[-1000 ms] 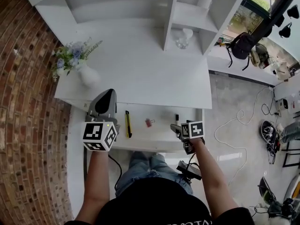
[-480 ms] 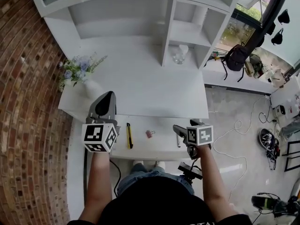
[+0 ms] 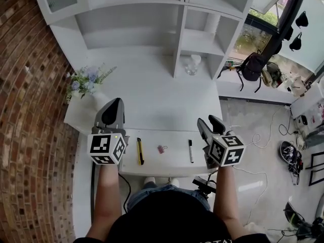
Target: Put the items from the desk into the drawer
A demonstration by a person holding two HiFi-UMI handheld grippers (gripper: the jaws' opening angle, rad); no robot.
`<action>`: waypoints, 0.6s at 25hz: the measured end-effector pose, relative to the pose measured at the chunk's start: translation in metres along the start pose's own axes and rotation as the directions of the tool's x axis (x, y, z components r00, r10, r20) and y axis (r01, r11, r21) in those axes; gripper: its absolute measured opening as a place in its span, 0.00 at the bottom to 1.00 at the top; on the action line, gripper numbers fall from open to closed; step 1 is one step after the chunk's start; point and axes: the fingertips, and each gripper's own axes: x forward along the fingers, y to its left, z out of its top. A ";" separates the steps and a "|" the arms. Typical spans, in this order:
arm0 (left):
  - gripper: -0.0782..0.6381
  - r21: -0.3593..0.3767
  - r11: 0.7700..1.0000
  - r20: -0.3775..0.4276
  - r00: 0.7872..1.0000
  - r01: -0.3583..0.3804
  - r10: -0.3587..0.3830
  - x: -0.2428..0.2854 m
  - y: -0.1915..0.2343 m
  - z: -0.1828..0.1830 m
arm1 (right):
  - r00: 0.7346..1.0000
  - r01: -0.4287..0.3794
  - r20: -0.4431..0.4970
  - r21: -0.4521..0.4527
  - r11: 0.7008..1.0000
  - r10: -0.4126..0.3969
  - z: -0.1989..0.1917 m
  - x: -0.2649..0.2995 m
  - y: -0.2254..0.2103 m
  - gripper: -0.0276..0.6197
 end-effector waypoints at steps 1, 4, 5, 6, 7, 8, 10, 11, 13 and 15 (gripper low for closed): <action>0.11 0.003 1.000 0.004 1.000 0.000 0.000 0.000 0.000 0.002 | 1.000 0.012 0.026 -0.027 1.000 -0.011 0.010 -0.004 0.000 0.33; 0.11 0.015 1.000 0.019 1.000 0.001 -0.002 -0.002 -0.001 0.010 | 0.994 0.067 0.098 -0.117 0.991 -0.056 0.039 -0.018 0.002 0.24; 0.11 0.020 1.000 0.026 1.000 0.001 -0.002 -0.003 -0.001 0.012 | 0.990 0.087 0.127 -0.142 0.986 -0.069 0.047 -0.022 0.002 0.18; 0.11 0.024 1.000 0.033 0.999 0.001 -0.001 -0.004 -0.001 0.015 | 0.984 0.101 0.160 -0.159 0.982 -0.075 0.055 -0.027 0.004 0.13; 0.11 0.027 1.000 0.040 0.999 0.001 -0.002 -0.005 -0.001 0.018 | 0.978 0.105 0.196 -0.169 0.980 -0.071 0.064 -0.031 0.007 0.06; 0.11 0.030 1.000 0.048 0.999 0.001 -0.003 -0.006 -0.001 0.020 | 0.971 0.102 0.231 -0.174 0.980 -0.060 0.071 -0.035 0.010 0.06; 0.11 0.042 0.999 0.062 0.998 0.004 -0.006 -0.008 -0.002 0.027 | 0.957 0.093 0.288 -0.181 0.979 -0.038 0.086 -0.042 0.015 0.06; 0.11 0.050 0.999 0.069 0.998 0.004 -0.008 -0.009 -0.002 0.030 | 0.950 0.095 0.310 -0.189 0.977 -0.032 0.093 -0.046 0.018 0.06; 0.11 0.064 0.998 0.082 0.997 0.009 -0.014 -0.011 -0.003 0.038 | 0.938 0.100 0.345 -0.217 0.971 -0.020 0.106 -0.052 0.023 0.06; 0.11 0.081 0.996 0.093 0.995 0.028 -0.035 -0.012 -0.005 0.046 | 0.929 0.104 0.371 -0.241 0.965 -0.007 0.116 -0.059 0.029 0.06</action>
